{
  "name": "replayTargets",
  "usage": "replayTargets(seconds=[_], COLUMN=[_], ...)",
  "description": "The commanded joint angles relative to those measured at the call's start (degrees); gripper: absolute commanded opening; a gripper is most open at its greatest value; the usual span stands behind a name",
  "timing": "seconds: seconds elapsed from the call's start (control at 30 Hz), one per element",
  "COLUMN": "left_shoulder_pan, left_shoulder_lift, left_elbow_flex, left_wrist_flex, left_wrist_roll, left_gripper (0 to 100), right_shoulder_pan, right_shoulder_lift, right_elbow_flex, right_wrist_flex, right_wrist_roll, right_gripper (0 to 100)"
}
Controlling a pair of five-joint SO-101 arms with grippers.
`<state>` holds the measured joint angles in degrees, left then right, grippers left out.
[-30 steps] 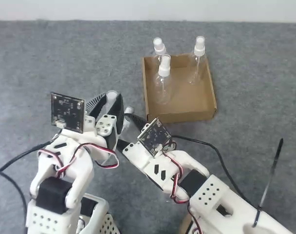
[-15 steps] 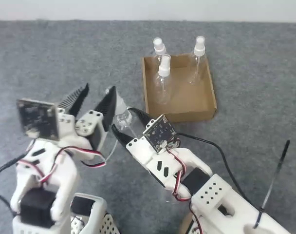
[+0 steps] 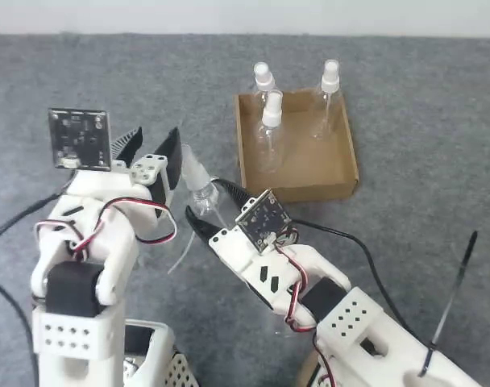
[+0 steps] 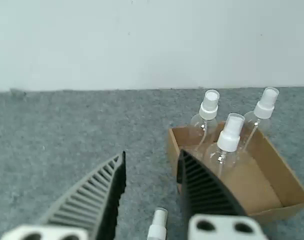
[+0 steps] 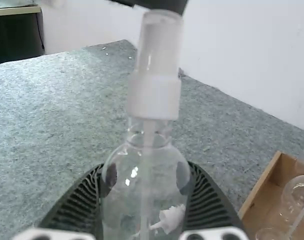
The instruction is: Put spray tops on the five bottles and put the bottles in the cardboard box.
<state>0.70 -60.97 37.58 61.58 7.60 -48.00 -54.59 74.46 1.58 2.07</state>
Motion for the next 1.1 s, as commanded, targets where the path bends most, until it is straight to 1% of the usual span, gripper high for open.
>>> replayTargets(seconds=[0.0,0.17,0.3,0.37,0.5,0.6,0.73,0.83,0.9,0.97,1.07], left_shoulder_pan=[2.81,7.12,6.95,4.66,-2.9,-6.95,-7.12,-6.95,-5.54,-2.55,0.44], left_shoulder_lift=[0.18,0.18,0.18,0.09,-0.44,-4.57,-12.13,-15.47,-16.44,-17.23,-19.34], left_elbow_flex=[-0.31,-0.66,-0.48,-1.45,-7.25,-8.13,-0.48,10.07,17.54,23.69,26.51], left_wrist_flex=[1.85,4.04,3.96,3.87,4.66,6.07,6.33,3.96,0.53,-2.37,-2.64], left_wrist_roll=[-1.49,-2.29,-3.08,-3.34,-3.16,-2.9,-2.81,-2.81,-2.81,-2.81,-2.99], left_gripper=[14,14,14,14,14,14,14,20,24,24,25], right_shoulder_pan=[0.84,0.84,0.92,1.1,1.45,3.91,8.66,10.68,11.56,12.35,13.67], right_shoulder_lift=[-1.54,-1.54,-1.63,-1.89,-1.71,-1.63,-1.45,-1.36,-0.84,1.54,8.48], right_elbow_flex=[-1.32,-1.32,-1.32,-1.41,-1.76,-3.78,-8.7,-12.66,-15.82,-19.87,-26.9], right_wrist_flex=[-1.19,-1.19,-1.01,-0.84,-0.4,2.77,7.87,10.24,12.09,13.93,15.6], right_wrist_roll=[-0.62,-0.62,-0.62,-0.7,-0.53,-0.7,-0.79,-0.88,-0.79,-0.79,-0.79], right_gripper=[0.6,0.6,0.6,0.6,0.6,0.6,0.6,0.6,0.6,0.6,0.6])
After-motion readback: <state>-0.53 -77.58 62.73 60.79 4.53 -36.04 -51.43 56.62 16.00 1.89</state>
